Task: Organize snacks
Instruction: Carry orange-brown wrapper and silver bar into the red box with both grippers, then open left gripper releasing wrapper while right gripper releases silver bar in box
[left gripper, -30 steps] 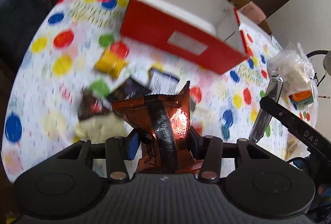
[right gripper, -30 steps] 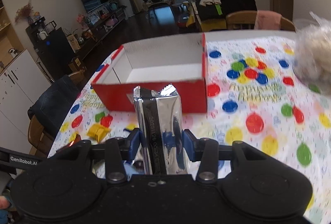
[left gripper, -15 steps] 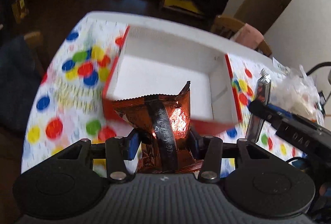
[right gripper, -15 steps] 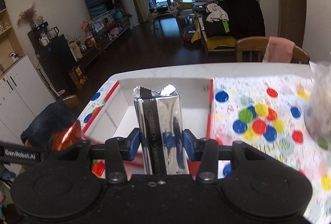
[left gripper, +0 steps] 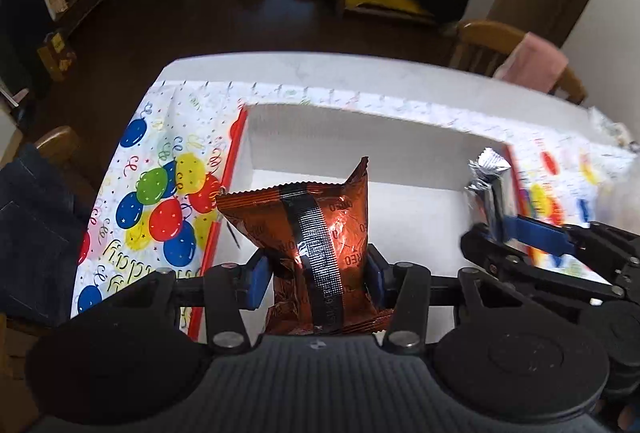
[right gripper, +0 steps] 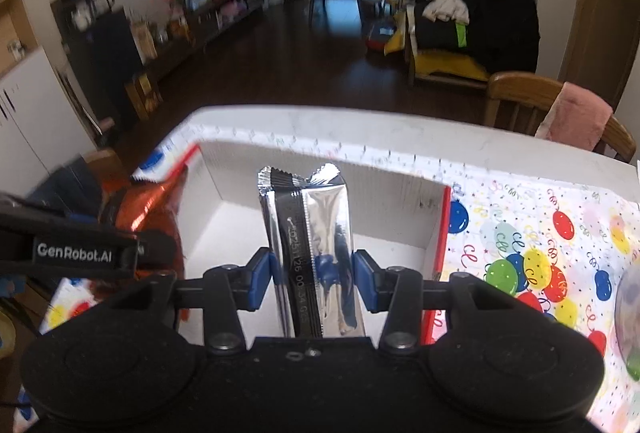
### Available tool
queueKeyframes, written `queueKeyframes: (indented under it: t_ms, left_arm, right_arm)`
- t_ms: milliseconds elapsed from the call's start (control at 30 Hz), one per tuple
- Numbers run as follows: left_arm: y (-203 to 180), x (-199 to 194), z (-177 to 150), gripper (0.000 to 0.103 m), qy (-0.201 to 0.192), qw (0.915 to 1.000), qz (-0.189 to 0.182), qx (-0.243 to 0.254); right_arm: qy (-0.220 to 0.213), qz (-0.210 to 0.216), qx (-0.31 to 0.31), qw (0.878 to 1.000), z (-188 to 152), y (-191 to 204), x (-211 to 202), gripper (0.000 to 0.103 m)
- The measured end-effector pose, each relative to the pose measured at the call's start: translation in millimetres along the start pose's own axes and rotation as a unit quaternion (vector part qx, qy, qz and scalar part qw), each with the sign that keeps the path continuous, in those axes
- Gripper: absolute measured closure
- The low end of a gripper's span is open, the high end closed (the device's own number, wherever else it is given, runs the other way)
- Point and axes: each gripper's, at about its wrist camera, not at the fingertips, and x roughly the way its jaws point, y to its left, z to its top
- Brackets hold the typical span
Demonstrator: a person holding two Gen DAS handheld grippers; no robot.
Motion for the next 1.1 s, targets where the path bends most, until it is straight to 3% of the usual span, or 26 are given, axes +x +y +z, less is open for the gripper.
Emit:
queueKeyframes:
  t_ms: [467,600,767,1100]
  left_arm:
    - [5,83,5,0.056,0.083,0.9956,0.041,0.013]
    - [-6,91,3,0.056,0.087,0.993,0.06,0.053]
    - [-7,94,3,0.056,0.089,0.9928,0.058,0.055]
    - [2,75,-1,0.056,0.067,0.9967,0.039,0.024]
  right_arm:
    - [0.126,0.012,-0.064,0.99,-8,20,87,0.06]
    - [0.153,0.015,-0.075,0.985,-11,23,97,0.06]
    - [0.176,0.011,-0.083,0.981,-13,24,102,0.06]
    - [0.15,0.032,-0.065,0.986,-11,10,86,0.057]
